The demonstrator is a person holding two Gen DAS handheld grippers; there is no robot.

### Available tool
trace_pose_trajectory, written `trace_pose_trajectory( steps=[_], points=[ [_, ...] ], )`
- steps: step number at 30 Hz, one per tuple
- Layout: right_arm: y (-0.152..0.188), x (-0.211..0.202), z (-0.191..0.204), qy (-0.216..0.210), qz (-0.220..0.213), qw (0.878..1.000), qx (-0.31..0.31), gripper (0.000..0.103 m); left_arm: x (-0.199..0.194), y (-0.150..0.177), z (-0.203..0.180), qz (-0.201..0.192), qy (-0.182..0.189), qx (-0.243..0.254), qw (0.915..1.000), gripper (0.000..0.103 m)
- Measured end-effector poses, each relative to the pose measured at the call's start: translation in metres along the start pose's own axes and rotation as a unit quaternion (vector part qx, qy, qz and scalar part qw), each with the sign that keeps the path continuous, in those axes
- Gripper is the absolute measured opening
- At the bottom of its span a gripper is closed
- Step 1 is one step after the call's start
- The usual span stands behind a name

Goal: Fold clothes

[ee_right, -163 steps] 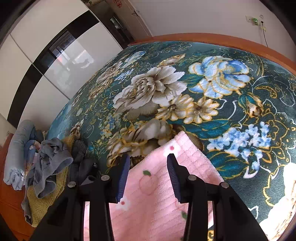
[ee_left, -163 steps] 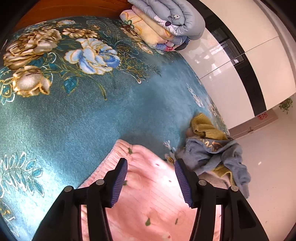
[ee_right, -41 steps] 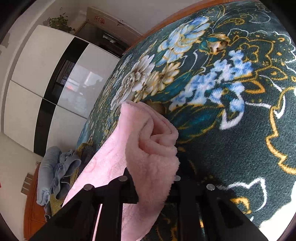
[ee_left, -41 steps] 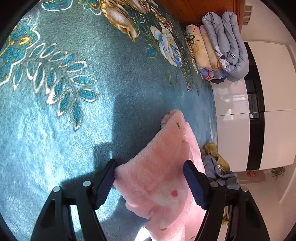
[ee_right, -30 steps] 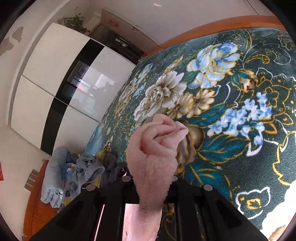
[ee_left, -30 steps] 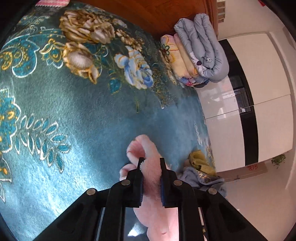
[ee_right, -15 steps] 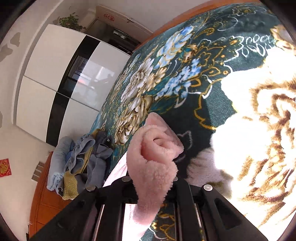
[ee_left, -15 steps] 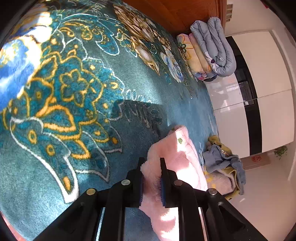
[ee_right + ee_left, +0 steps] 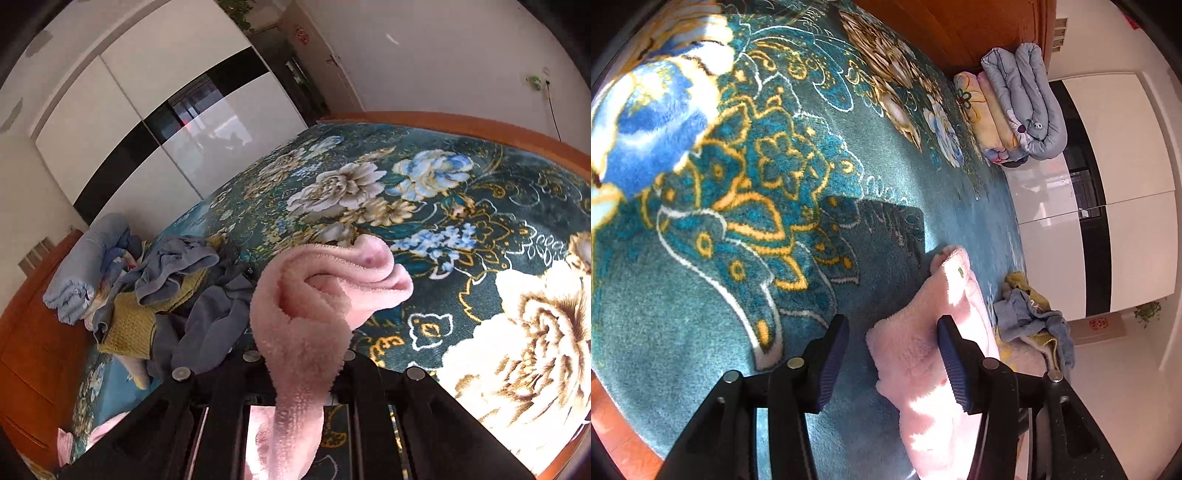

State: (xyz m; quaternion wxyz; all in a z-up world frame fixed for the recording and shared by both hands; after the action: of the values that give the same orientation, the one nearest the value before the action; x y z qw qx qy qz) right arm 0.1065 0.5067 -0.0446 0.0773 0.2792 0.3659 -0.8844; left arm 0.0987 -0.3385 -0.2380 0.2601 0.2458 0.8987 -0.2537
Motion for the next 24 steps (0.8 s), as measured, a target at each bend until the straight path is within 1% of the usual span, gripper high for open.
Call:
trace_pose_trajectory(
  steps=[3, 6, 8, 11, 13, 15, 17, 21, 23, 24],
  points=[
    [0.025, -0.005, 0.072, -0.029, 0.003, 0.997, -0.065, 0.011, -0.003, 0.007, -0.001, -0.004, 0.006, -0.004, 1.0, 0.06],
    [0.072, -0.001, 0.14, -0.057, 0.021, 0.99, -0.13, 0.011, -0.006, 0.014, -0.001, -0.007, 0.012, -0.008, 0.9999, 0.062],
    [0.117, 0.005, 0.181, -0.074, 0.042, 0.98, -0.181, 0.011, -0.007, 0.019, -0.001, -0.01, 0.016, -0.011, 0.9998, 0.063],
    [0.197, 0.023, 0.227, -0.084, 0.078, 0.957, -0.266, 0.011, -0.01, 0.026, -0.002, -0.014, 0.023, -0.016, 0.9995, 0.064],
    [0.245, 0.04, 0.241, -0.083, 0.103, 0.944, -0.302, 0.011, -0.012, 0.031, -0.002, -0.016, 0.027, -0.018, 0.9993, 0.065],
    [0.285, 0.059, 0.244, -0.077, 0.133, 0.936, -0.318, 0.011, -0.014, 0.035, -0.003, -0.018, 0.031, -0.021, 0.9991, 0.065],
    [0.317, 0.075, 0.241, -0.069, 0.162, 0.929, -0.326, 0.011, -0.013, 0.038, -0.002, -0.019, 0.032, -0.023, 0.9991, 0.066],
    [0.349, 0.09, 0.234, -0.052, 0.193, 0.921, -0.335, 0.011, -0.012, 0.041, -0.001, -0.024, 0.036, -0.03, 0.9986, 0.066],
    [0.363, 0.089, 0.236, -0.039, 0.193, 0.912, -0.359, 0.011, -0.012, 0.041, -0.003, -0.026, 0.033, -0.03, 0.9987, 0.067],
    [0.369, 0.088, 0.237, -0.035, 0.189, 0.905, -0.379, 0.011, -0.012, 0.041, -0.003, -0.027, 0.031, -0.029, 0.9987, 0.067]
  ],
)
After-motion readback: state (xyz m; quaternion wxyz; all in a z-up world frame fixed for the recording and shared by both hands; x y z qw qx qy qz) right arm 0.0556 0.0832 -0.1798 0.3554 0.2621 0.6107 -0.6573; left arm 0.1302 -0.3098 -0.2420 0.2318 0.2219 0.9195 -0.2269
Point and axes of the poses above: each gripper's, at about its wrist camera, not at the fingertips, and x roughly the way its jaws point, z to its left, y to its underside, the point moved 9 cm from there along x, roughly the way its jaws point, and after that the axes turned 12 degrees about x, right-handed, at the moved point
